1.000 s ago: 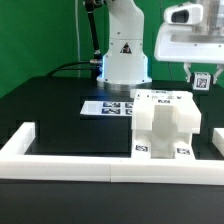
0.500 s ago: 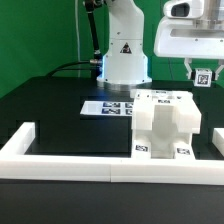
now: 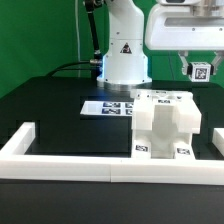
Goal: Assemble chair
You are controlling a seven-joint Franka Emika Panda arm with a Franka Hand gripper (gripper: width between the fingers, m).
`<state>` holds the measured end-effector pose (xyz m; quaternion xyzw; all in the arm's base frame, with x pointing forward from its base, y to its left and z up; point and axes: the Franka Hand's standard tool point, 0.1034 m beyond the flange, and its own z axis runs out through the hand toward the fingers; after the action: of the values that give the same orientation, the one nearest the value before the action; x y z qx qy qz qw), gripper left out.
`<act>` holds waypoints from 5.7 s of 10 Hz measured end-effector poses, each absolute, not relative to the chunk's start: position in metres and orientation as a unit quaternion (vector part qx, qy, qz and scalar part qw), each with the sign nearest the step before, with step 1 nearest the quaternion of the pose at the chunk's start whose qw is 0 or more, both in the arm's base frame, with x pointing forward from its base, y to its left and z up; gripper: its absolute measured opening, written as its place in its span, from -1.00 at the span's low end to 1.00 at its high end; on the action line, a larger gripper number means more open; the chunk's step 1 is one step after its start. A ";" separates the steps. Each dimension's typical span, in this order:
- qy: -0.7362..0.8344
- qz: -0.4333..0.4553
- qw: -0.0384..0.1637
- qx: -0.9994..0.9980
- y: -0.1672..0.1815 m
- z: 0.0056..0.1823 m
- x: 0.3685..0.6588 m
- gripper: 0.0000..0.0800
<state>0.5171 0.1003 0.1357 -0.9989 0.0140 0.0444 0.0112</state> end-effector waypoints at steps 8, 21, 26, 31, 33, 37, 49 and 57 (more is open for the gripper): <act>-0.017 0.030 0.005 -0.999 0.080 0.132 0.556 -0.29; -0.013 0.025 -0.002 -1.000 0.067 0.123 0.575 -0.29; -0.013 0.029 -0.004 -1.000 0.068 0.117 0.573 -0.29; -0.018 0.019 -0.005 -1.000 0.068 0.114 0.577 -0.29; -0.018 0.019 -0.006 -1.000 0.068 0.114 0.577 -0.29; -0.018 0.019 -0.006 -1.000 0.068 0.114 0.577 -0.29; 0.191 0.018 -0.009 -0.981 0.068 0.113 0.577 -0.29; 0.427 0.016 -0.011 -0.904 0.070 0.113 0.577 -0.29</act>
Offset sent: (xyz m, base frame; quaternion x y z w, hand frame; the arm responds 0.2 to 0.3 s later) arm 0.0000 0.0000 0.0000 0.0000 0.0000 0.0000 1.0000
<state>0.5766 0.0699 0.1132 -0.9038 0.4274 0.0157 -0.0114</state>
